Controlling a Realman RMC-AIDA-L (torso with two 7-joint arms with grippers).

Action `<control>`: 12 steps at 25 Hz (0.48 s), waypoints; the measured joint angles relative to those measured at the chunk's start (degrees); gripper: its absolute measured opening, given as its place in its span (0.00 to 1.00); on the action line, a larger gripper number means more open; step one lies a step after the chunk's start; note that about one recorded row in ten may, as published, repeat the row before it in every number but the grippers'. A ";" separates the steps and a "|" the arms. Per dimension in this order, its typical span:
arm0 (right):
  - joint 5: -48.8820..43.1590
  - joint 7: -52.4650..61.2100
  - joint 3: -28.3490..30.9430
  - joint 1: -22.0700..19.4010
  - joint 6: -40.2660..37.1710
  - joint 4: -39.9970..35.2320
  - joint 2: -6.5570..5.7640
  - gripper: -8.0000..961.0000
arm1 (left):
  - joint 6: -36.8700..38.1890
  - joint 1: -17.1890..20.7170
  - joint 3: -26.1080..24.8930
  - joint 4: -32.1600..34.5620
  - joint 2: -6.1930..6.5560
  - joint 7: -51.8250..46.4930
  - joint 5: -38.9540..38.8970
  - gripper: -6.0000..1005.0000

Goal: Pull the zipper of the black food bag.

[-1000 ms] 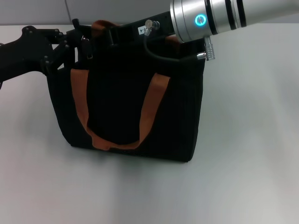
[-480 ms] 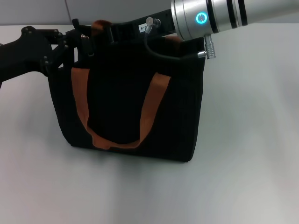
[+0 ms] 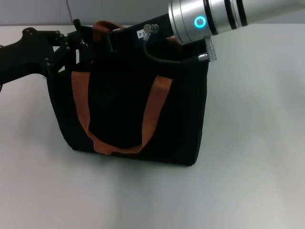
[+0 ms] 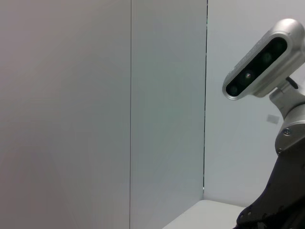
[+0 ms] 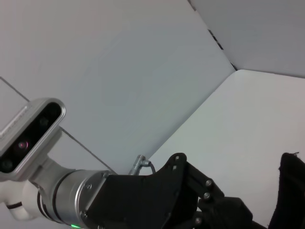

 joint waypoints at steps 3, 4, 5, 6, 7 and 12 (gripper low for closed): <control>-0.09 -0.04 -0.05 -0.19 0.20 -0.52 0.02 0.01 | -0.04 0.04 -0.08 0.00 0.13 0.02 -0.12 0.05; -0.09 -0.04 -0.05 -0.19 0.20 -0.52 0.02 0.01 | -0.04 0.04 -0.08 0.00 0.13 0.02 -0.12 0.05; -0.09 -0.05 -0.01 -0.22 0.29 -0.54 0.00 0.01 | -0.04 0.08 -0.10 -0.01 0.15 0.02 -0.15 0.05; -0.09 -0.05 0.00 -0.23 0.39 -0.55 -0.02 0.01 | -0.04 0.11 -0.11 -0.01 0.17 0.02 -0.18 0.05; -0.11 -0.03 0.00 -0.23 0.51 -0.57 -0.03 0.01 | -0.05 0.18 -0.12 0.00 0.20 0.02 -0.20 0.05; -1.92 0.99 -0.01 -0.22 0.92 -0.63 -0.13 0.02 | -0.01 0.57 -0.18 -0.01 0.40 0.09 -0.20 0.05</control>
